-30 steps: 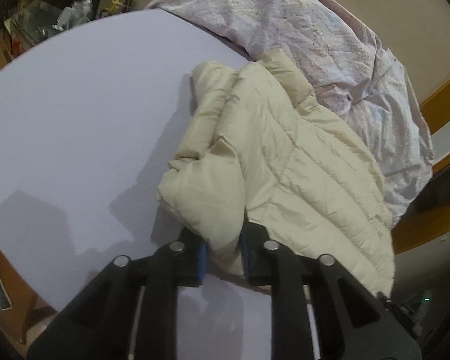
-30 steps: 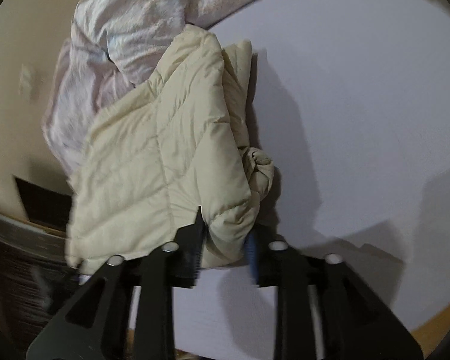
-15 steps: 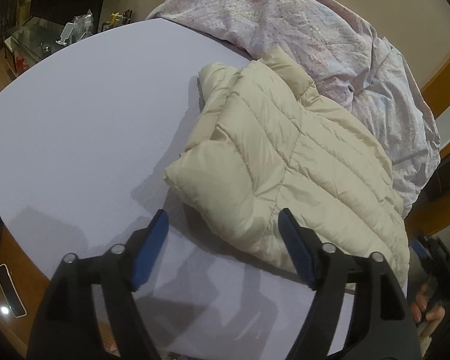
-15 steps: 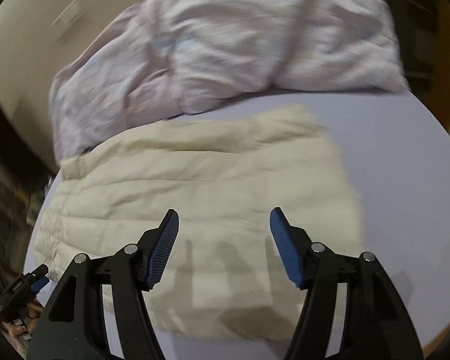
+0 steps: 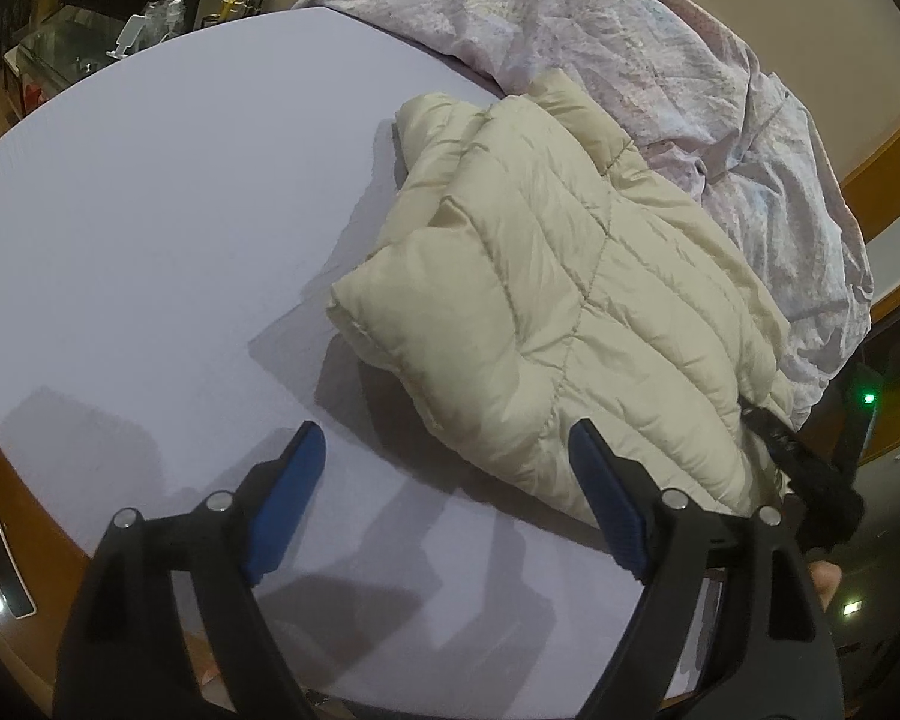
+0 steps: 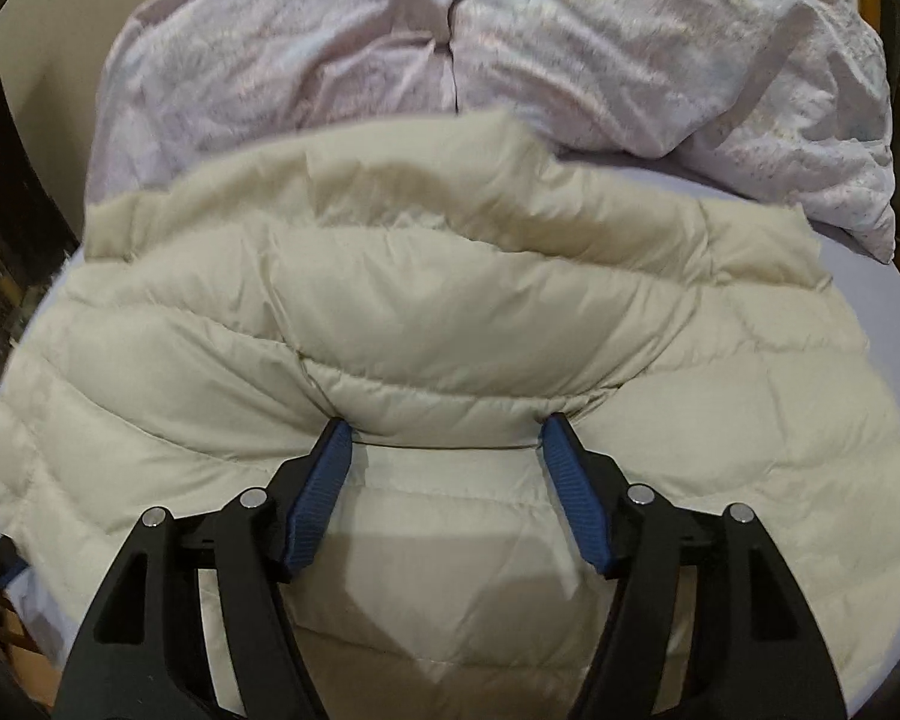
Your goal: Fold large clothes
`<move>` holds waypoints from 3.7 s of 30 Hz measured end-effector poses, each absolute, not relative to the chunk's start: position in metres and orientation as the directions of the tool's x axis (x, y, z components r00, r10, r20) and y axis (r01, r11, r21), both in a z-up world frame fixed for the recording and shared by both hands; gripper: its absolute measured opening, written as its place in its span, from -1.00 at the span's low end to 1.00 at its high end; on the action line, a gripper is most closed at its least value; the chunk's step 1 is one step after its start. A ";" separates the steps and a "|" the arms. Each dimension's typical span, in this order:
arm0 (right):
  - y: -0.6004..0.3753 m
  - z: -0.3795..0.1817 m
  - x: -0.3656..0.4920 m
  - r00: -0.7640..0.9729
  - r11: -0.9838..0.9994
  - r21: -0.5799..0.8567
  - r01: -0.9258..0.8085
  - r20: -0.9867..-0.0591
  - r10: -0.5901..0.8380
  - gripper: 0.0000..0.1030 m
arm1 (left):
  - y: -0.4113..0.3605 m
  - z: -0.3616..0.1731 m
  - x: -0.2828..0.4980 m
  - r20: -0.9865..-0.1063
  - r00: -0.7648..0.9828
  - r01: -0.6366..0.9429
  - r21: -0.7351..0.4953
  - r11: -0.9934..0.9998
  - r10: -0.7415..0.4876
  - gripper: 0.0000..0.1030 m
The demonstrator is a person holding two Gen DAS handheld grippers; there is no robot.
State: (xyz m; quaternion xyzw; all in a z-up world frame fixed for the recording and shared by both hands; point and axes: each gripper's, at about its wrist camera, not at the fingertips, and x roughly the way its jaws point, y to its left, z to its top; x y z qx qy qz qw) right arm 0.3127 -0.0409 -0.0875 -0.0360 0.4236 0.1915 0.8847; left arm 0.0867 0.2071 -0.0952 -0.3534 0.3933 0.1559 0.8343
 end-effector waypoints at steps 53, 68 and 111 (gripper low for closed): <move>-0.027 -0.108 0.314 0.592 0.926 0.053 -0.375 -0.754 0.283 0.38 | 0.154 0.020 0.183 -0.459 0.874 -0.194 -0.632 0.751 -0.160 -0.72; -0.063 -0.090 0.292 0.593 0.899 0.104 -0.426 -0.719 0.364 0.38 | 0.070 0.049 0.215 -0.434 0.858 -0.034 -0.581 0.813 -0.274 -0.70; -0.205 -0.116 0.207 0.693 0.922 0.274 -0.274 -0.608 0.387 0.38 | -0.020 0.045 0.240 -0.580 0.746 0.109 -0.380 0.918 -0.328 0.62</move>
